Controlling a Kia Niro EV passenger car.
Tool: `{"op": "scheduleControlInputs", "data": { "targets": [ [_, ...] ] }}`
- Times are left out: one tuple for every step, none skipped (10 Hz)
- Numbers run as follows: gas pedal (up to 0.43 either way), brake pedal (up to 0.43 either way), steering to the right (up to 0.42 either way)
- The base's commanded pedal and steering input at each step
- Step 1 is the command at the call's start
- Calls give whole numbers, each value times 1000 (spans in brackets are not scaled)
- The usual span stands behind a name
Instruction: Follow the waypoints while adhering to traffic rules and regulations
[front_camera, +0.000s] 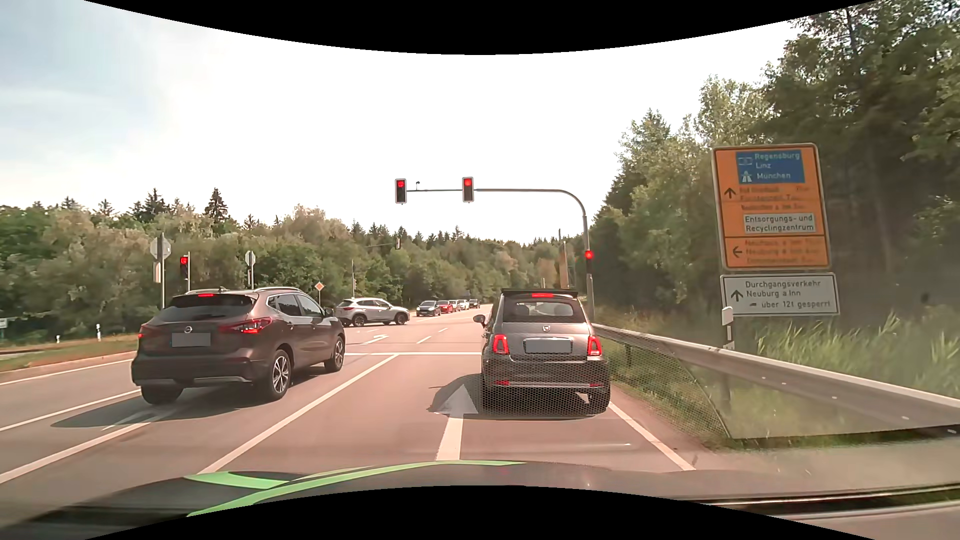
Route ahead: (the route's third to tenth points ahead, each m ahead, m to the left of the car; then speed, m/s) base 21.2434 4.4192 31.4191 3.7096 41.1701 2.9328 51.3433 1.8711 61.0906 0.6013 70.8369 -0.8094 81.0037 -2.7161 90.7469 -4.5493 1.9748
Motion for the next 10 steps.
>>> {"op": "scheduleControlInputs", "data": {
  "targets": [
    [0, 250, 3],
    [0, 250, 3],
    [0, 250, 3],
    [0, 244, 3],
    [0, 238, 3],
    [0, 232, 3],
    [0, 232, 3],
    [0, 226, 3],
    [0, 220, 3],
    [0, 220, 3]
  ]
}}
